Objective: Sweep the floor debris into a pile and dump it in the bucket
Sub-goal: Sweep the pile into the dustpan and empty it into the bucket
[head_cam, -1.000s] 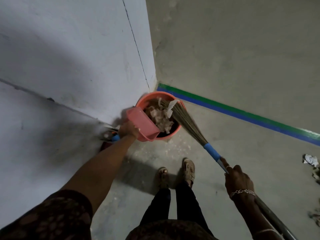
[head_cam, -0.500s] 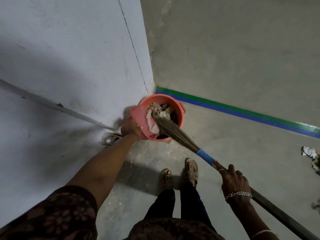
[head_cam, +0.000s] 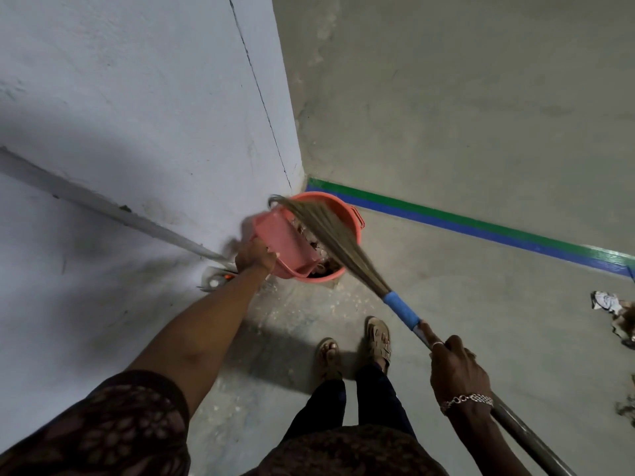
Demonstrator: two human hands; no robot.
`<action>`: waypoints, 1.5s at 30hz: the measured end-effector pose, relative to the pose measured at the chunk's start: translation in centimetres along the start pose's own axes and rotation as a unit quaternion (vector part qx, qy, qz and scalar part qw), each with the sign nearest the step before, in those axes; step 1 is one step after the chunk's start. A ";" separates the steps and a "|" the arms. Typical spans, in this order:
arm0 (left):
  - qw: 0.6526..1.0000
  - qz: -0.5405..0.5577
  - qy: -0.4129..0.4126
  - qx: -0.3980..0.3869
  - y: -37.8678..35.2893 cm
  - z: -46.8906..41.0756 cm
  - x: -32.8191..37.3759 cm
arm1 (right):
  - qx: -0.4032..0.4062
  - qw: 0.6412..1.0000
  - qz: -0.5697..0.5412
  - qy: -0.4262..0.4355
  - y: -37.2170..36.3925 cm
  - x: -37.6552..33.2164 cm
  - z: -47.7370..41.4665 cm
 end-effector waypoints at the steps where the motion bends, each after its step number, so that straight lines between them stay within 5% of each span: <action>1: 1.000 0.010 -0.002 -0.002 0.1 0.1 0.2 | 0.000 1.000 -0.004 0.020 -0.2 -0.1 0.1; 8: 0.999 -0.002 -0.033 0.003 1.1 2.1 -0.1 | -0.041 0.998 -0.026 -0.034 0.2 1.0 -0.2; 18: 0.992 0.031 -0.117 0.033 2.6 6.6 -0.1 | -0.089 0.958 -0.244 -0.123 1.7 3.6 -0.5; 28: 0.978 0.068 -0.199 0.011 1.3 10.3 4.5 | -0.079 0.817 -0.523 -0.232 0.8 7.6 5.3; 39: 0.919 0.029 -0.391 -0.033 0.1 17.7 21.2 | 0.005 0.753 -0.554 -0.353 -0.4 18.6 9.5; 45: 0.898 -0.048 -0.431 -0.075 -5.2 20.3 33.1 | 0.025 0.662 -0.614 -0.428 -2.5 26.7 11.3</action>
Point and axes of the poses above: each hand's wrist, its own z-axis away from the middle knuckle, its own y-axis out of the back of the hand, x = y × z, the point moved 3 cm from there along -z, towards the middle knuckle, and after that the axes turned 4 degrees about -z, right-handed, at the moved point
